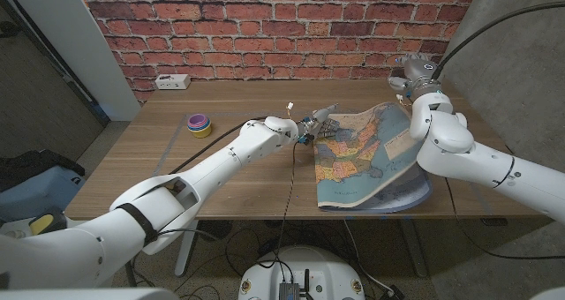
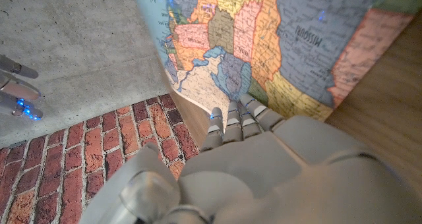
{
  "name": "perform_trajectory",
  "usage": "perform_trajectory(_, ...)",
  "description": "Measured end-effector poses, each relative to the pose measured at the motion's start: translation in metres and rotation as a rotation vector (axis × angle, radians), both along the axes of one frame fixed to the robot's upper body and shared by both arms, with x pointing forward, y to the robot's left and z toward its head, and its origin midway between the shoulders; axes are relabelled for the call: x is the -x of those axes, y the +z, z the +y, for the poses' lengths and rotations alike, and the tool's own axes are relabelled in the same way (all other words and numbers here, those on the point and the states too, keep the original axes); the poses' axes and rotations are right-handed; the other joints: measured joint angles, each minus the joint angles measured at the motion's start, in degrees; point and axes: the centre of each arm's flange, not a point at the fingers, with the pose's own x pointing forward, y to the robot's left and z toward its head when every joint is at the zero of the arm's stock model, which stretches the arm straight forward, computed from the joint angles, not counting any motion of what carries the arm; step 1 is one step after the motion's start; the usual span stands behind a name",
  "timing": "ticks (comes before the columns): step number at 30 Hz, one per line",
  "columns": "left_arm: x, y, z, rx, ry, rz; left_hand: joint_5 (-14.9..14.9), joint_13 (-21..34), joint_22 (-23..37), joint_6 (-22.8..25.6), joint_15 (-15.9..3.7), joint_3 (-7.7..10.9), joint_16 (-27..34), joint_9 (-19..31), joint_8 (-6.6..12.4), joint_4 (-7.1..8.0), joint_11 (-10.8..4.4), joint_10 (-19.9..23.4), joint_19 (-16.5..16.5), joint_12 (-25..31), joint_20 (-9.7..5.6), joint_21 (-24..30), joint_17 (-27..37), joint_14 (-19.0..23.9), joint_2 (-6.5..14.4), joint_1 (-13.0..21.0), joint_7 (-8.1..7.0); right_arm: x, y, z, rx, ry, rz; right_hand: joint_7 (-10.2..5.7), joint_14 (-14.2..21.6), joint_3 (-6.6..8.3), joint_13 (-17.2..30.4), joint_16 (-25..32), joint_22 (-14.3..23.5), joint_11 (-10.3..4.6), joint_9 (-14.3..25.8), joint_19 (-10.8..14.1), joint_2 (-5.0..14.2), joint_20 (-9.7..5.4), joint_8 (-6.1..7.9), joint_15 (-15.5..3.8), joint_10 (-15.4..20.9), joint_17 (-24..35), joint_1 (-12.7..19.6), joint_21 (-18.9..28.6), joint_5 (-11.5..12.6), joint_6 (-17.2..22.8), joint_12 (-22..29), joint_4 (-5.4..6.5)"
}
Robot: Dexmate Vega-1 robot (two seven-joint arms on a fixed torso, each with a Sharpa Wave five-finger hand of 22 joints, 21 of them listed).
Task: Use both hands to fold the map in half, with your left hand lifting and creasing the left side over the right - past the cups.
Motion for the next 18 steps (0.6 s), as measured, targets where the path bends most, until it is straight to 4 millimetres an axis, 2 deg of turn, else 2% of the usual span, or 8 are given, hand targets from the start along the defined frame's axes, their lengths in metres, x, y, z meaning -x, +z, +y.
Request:
perform_trajectory(3, 0.000, -0.001, 0.000, -0.002, 0.002, 0.001, -0.2, 0.0, 0.0, 0.1, 0.00, 0.19, 0.0, 0.0, 0.00, 0.19, -0.02, 0.0, 0.0, 0.0, -0.01, 0.0, 0.0, 0.0, 0.0, 0.0, 0.09, 0.001, 0.006, -0.001, 0.031, -0.021, 0.016, -0.31, 0.0, -0.47, 0.0, 0.0, 0.0, -0.09, 0.0, 0.3, -0.25, -0.31, 0.00, 0.00, 0.1, 0.0, -0.3, 0.0, 0.0, 0.3, 0.0, -0.01)
perform_trajectory(8, 0.001, -0.002, -0.001, -0.006, 0.004, 0.002, -0.2, 0.0, 0.0, 0.4, -0.01, 0.23, 0.0, 0.0, 0.00, 0.23, -0.10, -0.1, 0.1, 0.0, -0.09, 0.0, 0.0, 0.0, 0.0, 0.0, -0.20, 0.003, 0.013, -0.002, 0.069, -0.060, 0.037, -0.32, 0.3, -0.35, 0.0, 0.0, 0.0, -0.40, 0.0, 0.7, -0.24, -0.32, 0.00, -0.31, 0.4, 0.0, -0.2, 0.0, 0.0, 0.9, 0.0, -0.13)
perform_trajectory(18, 0.004, -0.003, -0.003, -0.009, 0.005, -0.001, -0.4, 0.0, 0.0, 0.7, -0.06, 0.51, 0.0, 0.0, 0.00, 0.51, -0.12, -0.1, 0.1, 0.0, -0.09, 0.0, -0.1, 0.0, 0.0, 0.0, 0.10, -0.001, 0.009, 0.008, 0.076, -0.049, 0.064, -0.31, 0.6, -0.29, 0.0, 0.0, 0.0, -0.19, 0.0, 0.9, 0.14, -0.52, 0.00, 0.00, 0.6, 0.0, 0.1, 0.0, 0.0, 0.9, 0.0, -0.18)
